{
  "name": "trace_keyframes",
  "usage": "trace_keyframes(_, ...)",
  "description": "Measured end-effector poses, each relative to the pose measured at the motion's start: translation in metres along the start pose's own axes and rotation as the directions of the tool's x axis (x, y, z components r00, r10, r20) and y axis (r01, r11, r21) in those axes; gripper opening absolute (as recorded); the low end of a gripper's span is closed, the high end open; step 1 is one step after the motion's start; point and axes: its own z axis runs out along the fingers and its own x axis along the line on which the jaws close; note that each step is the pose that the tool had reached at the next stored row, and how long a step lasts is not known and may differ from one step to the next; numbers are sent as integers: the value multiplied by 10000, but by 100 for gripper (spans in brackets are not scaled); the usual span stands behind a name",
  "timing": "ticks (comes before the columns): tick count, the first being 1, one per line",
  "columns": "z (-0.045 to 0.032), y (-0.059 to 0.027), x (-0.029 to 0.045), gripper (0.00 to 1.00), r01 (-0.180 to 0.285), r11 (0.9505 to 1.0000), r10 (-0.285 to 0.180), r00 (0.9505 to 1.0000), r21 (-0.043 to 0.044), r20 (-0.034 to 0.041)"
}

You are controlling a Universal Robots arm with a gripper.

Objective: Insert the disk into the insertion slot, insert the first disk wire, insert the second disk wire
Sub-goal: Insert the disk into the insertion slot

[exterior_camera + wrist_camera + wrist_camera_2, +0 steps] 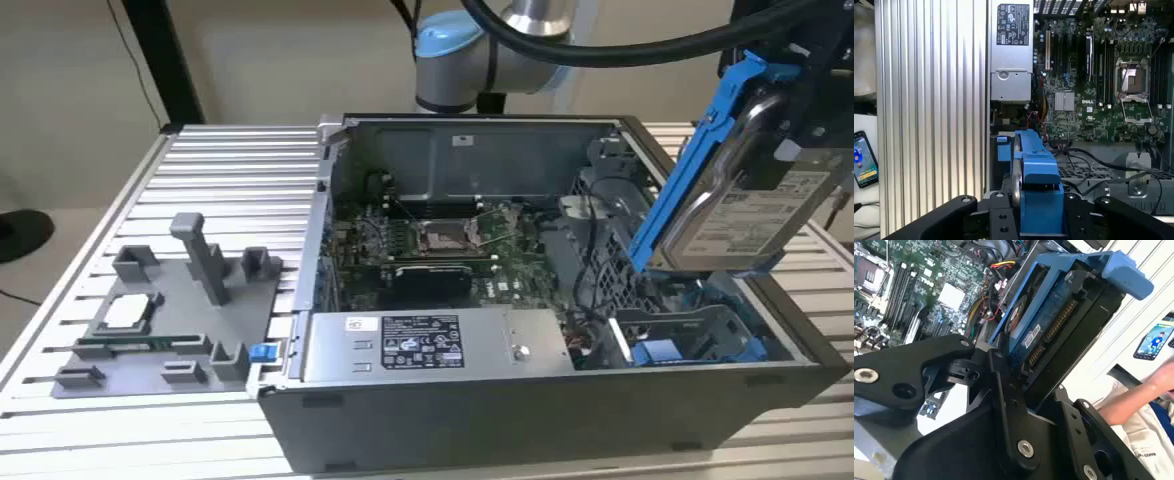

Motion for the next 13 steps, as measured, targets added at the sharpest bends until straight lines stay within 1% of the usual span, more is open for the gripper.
trace_keyframes(13, 0, 0, 0, 0, 0, 10000, 0, 10000, 0, 0)
